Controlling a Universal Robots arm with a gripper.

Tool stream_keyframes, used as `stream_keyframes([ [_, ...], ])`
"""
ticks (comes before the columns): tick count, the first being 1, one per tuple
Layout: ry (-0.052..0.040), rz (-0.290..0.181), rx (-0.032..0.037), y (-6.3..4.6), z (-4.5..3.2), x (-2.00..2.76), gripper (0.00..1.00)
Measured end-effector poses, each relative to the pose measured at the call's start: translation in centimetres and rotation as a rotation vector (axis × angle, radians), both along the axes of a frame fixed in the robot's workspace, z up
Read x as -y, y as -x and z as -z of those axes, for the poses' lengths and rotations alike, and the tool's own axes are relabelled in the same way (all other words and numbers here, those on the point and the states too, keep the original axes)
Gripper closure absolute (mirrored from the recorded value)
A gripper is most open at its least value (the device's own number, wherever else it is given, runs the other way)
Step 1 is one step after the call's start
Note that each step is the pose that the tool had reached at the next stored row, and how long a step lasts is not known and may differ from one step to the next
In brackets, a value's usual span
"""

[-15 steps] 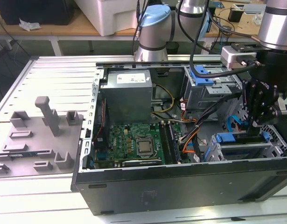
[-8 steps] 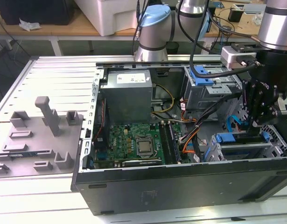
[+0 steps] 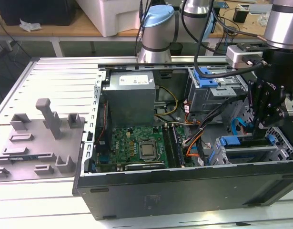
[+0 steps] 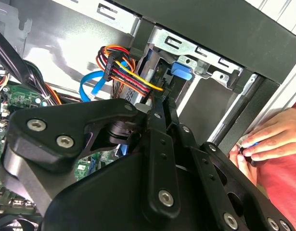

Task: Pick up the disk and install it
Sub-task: 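Insert the first disk wire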

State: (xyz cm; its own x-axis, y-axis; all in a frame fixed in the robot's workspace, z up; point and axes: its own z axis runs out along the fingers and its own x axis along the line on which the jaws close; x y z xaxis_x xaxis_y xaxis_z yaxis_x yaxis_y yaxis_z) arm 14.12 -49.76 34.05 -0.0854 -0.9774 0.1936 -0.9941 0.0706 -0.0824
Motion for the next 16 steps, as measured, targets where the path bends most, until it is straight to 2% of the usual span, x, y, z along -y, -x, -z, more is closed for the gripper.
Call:
stream_keyframes([
  [11, -0.0230, 0.000, 0.0000, 0.00, 0.02, 0.46, 0.83],
  [16, -0.0231, 0.000, 0.0000, 0.00, 0.13, 0.47, 0.83],
])
